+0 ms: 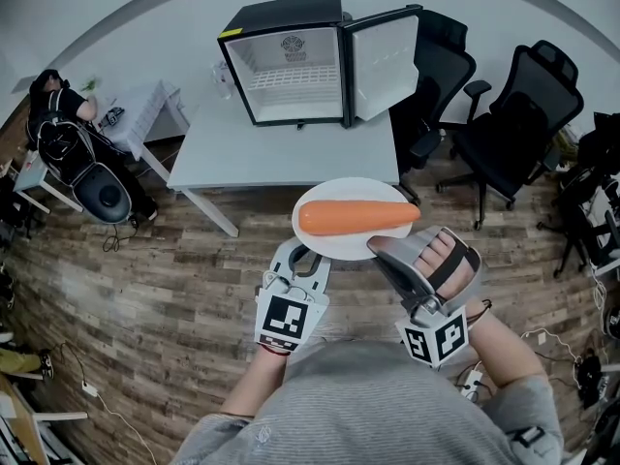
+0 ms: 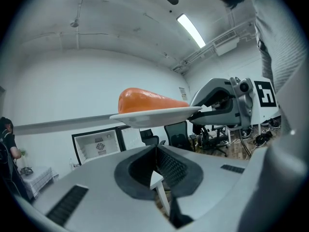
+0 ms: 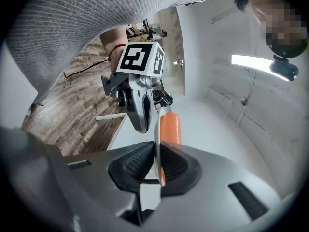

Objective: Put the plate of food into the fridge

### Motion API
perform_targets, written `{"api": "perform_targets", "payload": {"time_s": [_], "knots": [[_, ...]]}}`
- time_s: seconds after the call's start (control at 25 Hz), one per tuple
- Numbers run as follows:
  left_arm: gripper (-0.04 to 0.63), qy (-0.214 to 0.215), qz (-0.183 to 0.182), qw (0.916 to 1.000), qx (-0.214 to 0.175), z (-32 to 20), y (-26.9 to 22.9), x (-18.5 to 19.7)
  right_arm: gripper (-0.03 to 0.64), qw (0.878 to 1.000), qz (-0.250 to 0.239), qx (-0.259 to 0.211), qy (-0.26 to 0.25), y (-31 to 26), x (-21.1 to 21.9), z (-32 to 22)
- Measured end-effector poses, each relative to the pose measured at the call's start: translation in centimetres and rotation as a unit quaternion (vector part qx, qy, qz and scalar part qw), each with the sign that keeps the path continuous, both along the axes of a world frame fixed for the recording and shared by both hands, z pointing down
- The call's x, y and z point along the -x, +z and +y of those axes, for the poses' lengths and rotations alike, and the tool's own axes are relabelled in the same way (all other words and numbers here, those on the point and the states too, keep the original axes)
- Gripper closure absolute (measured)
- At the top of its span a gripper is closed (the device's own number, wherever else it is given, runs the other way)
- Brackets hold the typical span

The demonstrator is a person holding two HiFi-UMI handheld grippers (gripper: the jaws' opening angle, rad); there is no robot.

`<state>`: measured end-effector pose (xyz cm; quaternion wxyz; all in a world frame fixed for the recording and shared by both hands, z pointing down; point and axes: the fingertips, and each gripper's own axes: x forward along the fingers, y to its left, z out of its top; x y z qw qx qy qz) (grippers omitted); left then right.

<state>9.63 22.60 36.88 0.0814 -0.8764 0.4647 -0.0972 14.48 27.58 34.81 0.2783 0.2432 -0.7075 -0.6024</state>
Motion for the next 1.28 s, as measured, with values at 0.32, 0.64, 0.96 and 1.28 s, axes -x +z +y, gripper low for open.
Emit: {"api": "perform_targets", "payload": {"time_s": [0.32, 0.64, 0.96, 1.28], "knots": [[0.584, -0.001, 0.006, 1.0000, -0.007, -1.3, -0.2, 0.3, 0.577, 1.000, 0.004, 0.011, -0.012, 0.4, 0.9, -1.3], [0.584, 0.014, 0.016, 0.9997, -0.010, -5.8, 0.2, 2.8, 0.574, 1.000, 0.018, 0.004, -0.012, 0.5, 4.2, -5.8], [0.583, 0.033, 0.015, 0.9993, -0.008, -12.8, 0.2, 6.4, 0.574, 1.000, 0.012, -0.002, 0.004, 0.1, 8.2, -12.8], [0.584, 0.041, 0.009, 0.9991, -0.009, -18.4, -0.3, 9.6, 0.574, 1.000, 0.011, -0.002, 0.014, -0.2, 11.5, -18.4]]}}
